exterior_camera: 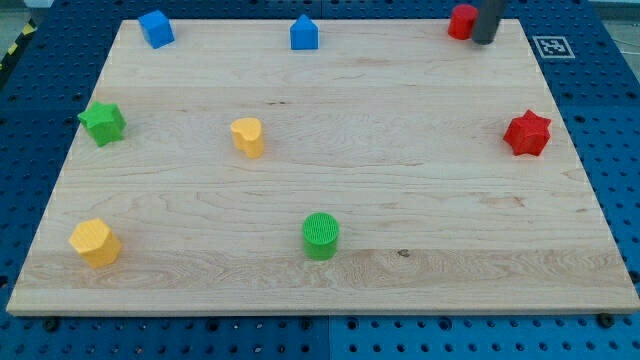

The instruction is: Keep the red circle horizontally right to the blue triangle

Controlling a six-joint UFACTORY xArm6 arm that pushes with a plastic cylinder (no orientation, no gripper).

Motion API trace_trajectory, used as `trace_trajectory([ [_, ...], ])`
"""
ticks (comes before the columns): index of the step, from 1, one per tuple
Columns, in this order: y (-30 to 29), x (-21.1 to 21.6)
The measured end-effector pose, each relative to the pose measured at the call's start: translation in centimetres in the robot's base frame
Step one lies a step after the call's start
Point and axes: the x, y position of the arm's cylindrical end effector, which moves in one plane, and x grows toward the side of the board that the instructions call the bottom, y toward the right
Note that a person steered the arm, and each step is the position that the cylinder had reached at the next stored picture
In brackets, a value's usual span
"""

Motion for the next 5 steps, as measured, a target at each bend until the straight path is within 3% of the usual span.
trace_trajectory([
  [1,3.5,-0.6],
  [2,2.6,-4.5],
  [5,-3.7,-4.6],
])
